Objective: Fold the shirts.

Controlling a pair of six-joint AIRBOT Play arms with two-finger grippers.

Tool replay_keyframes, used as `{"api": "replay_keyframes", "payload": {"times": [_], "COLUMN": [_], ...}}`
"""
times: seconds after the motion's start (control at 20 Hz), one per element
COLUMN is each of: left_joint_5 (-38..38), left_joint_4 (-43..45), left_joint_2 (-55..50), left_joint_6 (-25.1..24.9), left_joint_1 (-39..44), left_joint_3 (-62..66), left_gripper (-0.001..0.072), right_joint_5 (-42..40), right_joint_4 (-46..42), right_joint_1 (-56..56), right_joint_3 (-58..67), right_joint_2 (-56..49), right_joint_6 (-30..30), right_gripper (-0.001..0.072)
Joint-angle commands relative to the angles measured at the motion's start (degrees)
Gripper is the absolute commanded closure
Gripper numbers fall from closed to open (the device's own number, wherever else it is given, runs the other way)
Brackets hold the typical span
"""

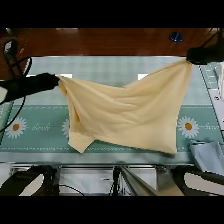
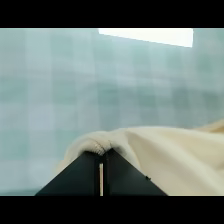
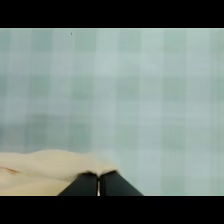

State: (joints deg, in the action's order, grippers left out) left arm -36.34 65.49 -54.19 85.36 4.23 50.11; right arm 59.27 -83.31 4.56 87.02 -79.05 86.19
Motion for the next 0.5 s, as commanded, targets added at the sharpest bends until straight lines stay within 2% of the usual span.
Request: {"api": "replay_keyframes", "payload": {"times": [0.0,0.15,0.35,0.4,0.45], "left_joint_5": [18.78,17.16,16.79,16.76,15.58], "left_joint_4": [0.09,0.07,0.07,0.15,0.59], "left_joint_2": [-11.13,-18.10,-22.36,-22.16,-21.62], "left_joint_6": [-0.70,-0.68,-0.68,-0.72,-1.84], "left_joint_1": [0.81,1.42,2.56,2.38,1.42], "left_joint_3": [0.15,0.28,0.28,0.44,1.33], "left_gripper": [0.0686,0.0686,0.0684,0.0675,0.0575], "right_joint_5": [-13.53,-13.57,-14.03,-13.90,-13.66], "right_joint_4": [0.04,0.72,0.70,0.61,0.17], "right_joint_1": [-0.57,-0.57,-0.57,-0.50,-0.31], "right_joint_3": [-0.66,-0.66,-0.66,-0.66,-0.66], "right_joint_2": [-8.52,-12.81,-14.29,-13.77,-12.52], "right_joint_6": [1.07,1.07,1.05,1.05,1.03], "right_gripper": [0.0697,0.0697,0.0691,0.0620,0.0503]}}
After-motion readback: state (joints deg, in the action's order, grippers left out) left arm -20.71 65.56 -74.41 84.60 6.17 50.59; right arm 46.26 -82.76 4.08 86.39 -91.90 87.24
